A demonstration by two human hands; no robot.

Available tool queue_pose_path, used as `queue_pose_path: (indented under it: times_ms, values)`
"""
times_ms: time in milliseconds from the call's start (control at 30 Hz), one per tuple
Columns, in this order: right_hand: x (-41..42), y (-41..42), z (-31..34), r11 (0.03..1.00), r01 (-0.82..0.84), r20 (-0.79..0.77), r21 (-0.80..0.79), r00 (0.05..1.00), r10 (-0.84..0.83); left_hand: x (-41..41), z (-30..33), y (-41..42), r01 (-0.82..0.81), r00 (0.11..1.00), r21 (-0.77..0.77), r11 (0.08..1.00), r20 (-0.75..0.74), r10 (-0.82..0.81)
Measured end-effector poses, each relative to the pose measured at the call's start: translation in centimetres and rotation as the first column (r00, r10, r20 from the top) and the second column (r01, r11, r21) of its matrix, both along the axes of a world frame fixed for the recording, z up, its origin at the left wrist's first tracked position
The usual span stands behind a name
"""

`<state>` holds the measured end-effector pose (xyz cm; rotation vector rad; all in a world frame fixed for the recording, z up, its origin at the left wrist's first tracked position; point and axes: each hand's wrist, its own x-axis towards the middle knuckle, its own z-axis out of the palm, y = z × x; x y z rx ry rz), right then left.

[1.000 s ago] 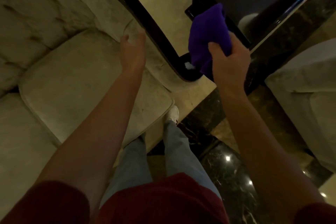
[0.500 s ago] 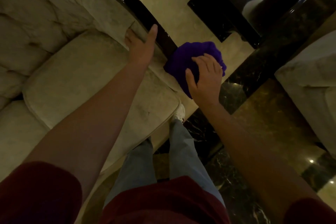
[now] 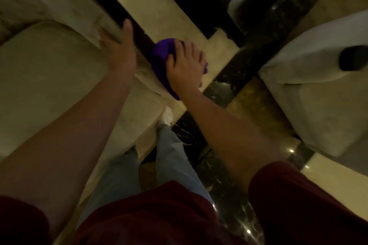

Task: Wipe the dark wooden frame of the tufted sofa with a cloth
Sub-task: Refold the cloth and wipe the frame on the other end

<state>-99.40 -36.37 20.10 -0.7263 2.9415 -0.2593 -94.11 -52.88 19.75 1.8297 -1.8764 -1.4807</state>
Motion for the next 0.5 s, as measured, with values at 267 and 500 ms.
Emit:
queue_pose_path:
  times_ms: [267, 500]
  values:
    - [-0.1, -0.6, 0.1, 1.0, -0.017, -0.003, 0.01, 1.0, 0.017, -1.2, 2.4, 2.1, -0.081, 0.99, -0.155, 0.985, 0.105, 0.098]
    - [4.2, -5.9, 0.4, 0.983, 0.094, 0.129, -0.158, 0.989, -0.073, 2.1, 1.6, -2.2, -0.087, 0.984, 0.129, 0.988, -0.147, 0.105]
